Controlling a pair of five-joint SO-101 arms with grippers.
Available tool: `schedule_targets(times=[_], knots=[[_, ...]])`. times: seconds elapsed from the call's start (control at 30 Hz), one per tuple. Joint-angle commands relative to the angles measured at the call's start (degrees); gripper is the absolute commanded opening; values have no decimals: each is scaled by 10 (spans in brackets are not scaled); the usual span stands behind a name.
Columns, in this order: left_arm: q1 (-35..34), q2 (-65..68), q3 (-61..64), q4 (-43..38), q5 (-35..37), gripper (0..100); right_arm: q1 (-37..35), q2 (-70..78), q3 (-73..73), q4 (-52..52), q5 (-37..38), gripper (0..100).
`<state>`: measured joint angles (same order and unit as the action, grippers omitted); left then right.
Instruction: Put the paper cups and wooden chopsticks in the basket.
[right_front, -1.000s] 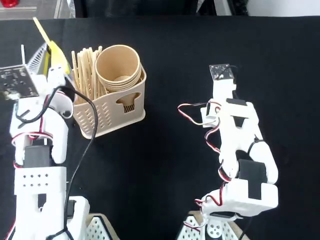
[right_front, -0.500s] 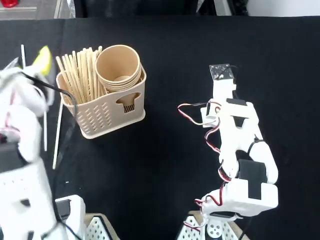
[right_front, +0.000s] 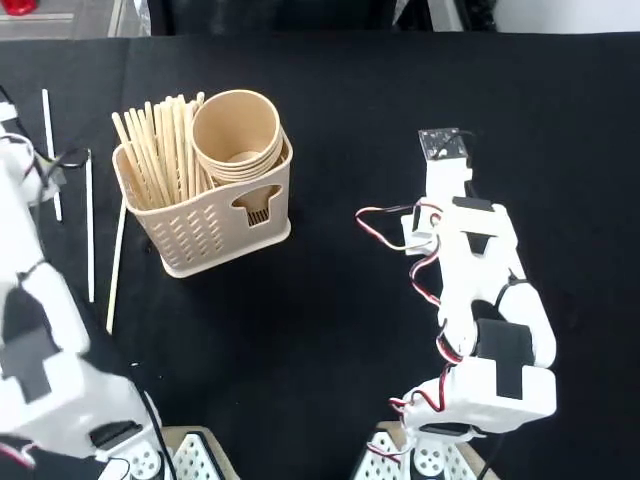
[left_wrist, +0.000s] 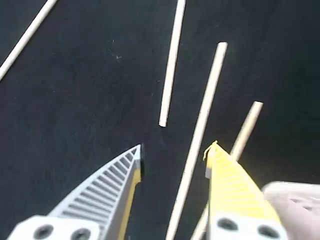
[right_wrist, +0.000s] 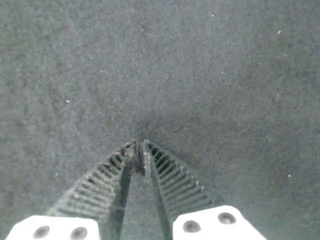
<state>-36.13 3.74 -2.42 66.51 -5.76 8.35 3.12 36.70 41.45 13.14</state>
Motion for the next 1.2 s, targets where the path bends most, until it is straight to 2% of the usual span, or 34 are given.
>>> schedule_targets(times=[0.0,0.27,0.5,0.57,0.73,0.83,0.93,1.07,1.17], knots=[[-15,116,-107,-7,-25,213,5,-6,-3,-6,5,13],[-11,329,-274,-6,-24,212,5,-6,-3,-6,5,13],[-10,439,-383,38,-25,208,5,-6,-3,-6,5,13],[-10,464,-394,38,-26,177,5,-6,-3,-6,5,13],[-11,490,-412,45,-27,23,5,-6,-3,-6,5,13],[-10,486,-422,100,-27,30,5,-6,-3,-6,5,13],[-14,468,-451,199,-30,29,5,-6,-3,-6,5,13],[-17,440,-462,323,-80,28,5,-6,-3,-6,5,13],[-28,417,-423,343,-87,28,5,-6,-3,-7,5,13]])
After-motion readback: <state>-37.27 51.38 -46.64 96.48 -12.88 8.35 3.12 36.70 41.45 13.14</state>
